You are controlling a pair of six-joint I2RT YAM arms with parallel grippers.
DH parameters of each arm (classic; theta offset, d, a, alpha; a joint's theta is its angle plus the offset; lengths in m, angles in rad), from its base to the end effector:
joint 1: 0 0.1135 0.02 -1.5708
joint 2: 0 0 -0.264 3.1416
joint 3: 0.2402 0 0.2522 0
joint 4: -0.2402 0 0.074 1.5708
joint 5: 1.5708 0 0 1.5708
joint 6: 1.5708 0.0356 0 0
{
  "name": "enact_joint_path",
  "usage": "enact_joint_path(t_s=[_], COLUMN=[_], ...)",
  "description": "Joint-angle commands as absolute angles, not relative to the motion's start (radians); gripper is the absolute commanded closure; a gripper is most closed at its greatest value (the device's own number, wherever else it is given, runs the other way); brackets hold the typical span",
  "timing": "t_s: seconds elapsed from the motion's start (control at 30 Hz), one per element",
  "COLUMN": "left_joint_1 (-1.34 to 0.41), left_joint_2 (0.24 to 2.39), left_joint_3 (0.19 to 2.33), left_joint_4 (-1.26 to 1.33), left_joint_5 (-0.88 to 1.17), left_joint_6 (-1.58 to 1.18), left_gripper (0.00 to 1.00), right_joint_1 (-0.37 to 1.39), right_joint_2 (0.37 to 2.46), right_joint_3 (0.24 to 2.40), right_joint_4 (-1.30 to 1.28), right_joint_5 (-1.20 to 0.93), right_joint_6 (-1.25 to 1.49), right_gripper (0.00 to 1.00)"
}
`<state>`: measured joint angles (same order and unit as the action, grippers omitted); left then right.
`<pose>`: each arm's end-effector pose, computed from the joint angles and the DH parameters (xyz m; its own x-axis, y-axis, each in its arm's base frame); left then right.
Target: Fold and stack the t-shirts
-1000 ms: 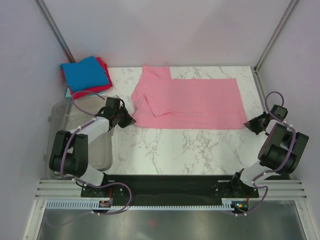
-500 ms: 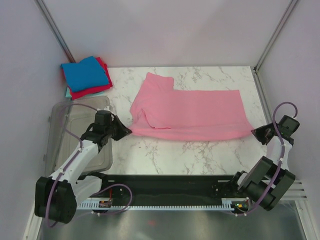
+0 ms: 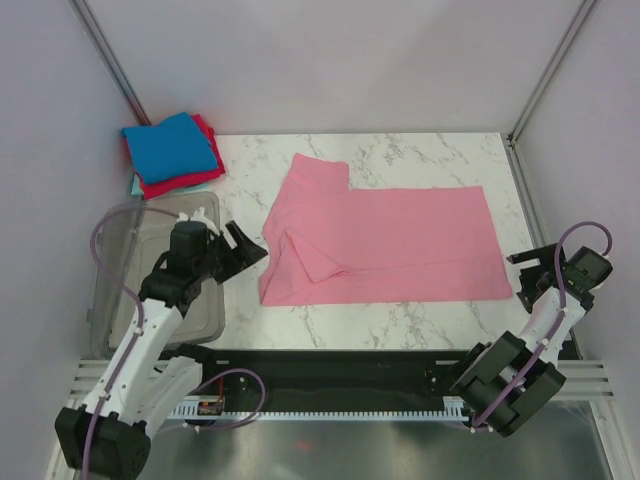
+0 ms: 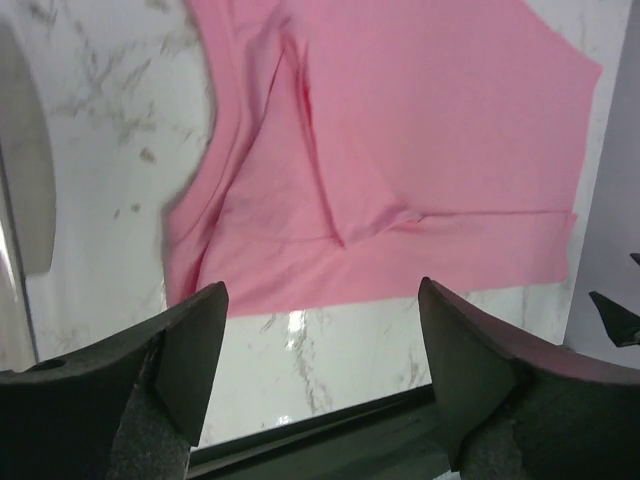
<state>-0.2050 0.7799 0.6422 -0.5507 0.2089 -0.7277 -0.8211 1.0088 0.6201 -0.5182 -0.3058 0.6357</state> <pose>0.1622 -0.0413 0.2558 -0.7012 -0.5188 -0.4890 -0.1479 0.7769 -0.6121 0.1409 -0.1356 0.2146 -0.0925 0.9303 -0.3550 0.7785 0.2899 0.5567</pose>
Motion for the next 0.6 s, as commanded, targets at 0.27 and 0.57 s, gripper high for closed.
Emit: enact_joint_path(t_s=[0.27,0.57], left_joint_1=[-0.189,-0.152], left_joint_2=[1.648,2.520], left_joint_3=[1.457,2.454], left_joint_4=[-0.318,-0.462], left_joint_5=[0.270,0.426], left_joint_6=[-0.338,-0.347], left_gripper=[0.21,0.25], right_joint_1=[-0.560,-0.338], right_joint_2=[1.023,1.046], right_joint_3=[0.713,0.741], right_joint_4=[-0.364,-0.328], right_joint_5=[-0.299,-0.215], right_joint_6=[0.624,0.572], right_gripper=[0.02,0.02])
